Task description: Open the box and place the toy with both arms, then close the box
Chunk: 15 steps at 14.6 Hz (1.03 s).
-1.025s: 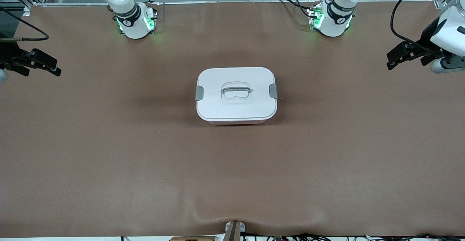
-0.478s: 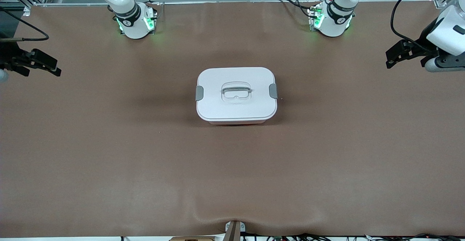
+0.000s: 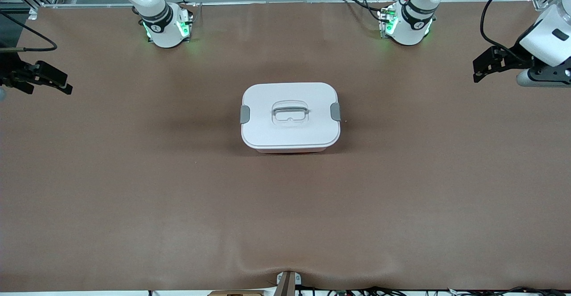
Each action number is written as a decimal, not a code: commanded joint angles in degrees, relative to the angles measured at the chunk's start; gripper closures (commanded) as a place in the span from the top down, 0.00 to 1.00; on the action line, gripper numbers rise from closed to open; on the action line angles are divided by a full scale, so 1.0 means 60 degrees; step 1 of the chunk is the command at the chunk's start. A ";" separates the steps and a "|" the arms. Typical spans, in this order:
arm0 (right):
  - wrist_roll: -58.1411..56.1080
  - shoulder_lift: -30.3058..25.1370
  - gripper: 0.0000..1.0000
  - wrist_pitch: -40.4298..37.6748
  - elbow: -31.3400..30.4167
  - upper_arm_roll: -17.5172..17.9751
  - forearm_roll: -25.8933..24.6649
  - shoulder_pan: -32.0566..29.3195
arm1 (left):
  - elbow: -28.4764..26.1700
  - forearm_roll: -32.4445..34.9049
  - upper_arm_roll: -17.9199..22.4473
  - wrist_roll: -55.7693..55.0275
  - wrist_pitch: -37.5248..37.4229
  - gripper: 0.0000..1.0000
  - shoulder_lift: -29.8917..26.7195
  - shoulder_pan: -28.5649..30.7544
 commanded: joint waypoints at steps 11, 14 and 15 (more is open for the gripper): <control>-0.0095 0.0021 1.00 0.0041 0.0042 0.0075 -0.0043 -0.0099 | 0.0004 0.0008 -0.0021 -0.0572 0.0096 1.00 0.0051 0.0119; -0.0095 0.0021 1.00 0.0041 0.0042 0.0075 -0.0028 -0.0114 | 0.0004 -0.0007 -0.0035 -0.0822 0.0096 1.00 -0.0007 0.0294; -0.0095 0.0021 1.00 0.0041 0.0042 0.0075 -0.0028 -0.0114 | 0.0019 -0.0210 -0.0036 -0.0939 0.0082 1.00 -0.0007 0.0411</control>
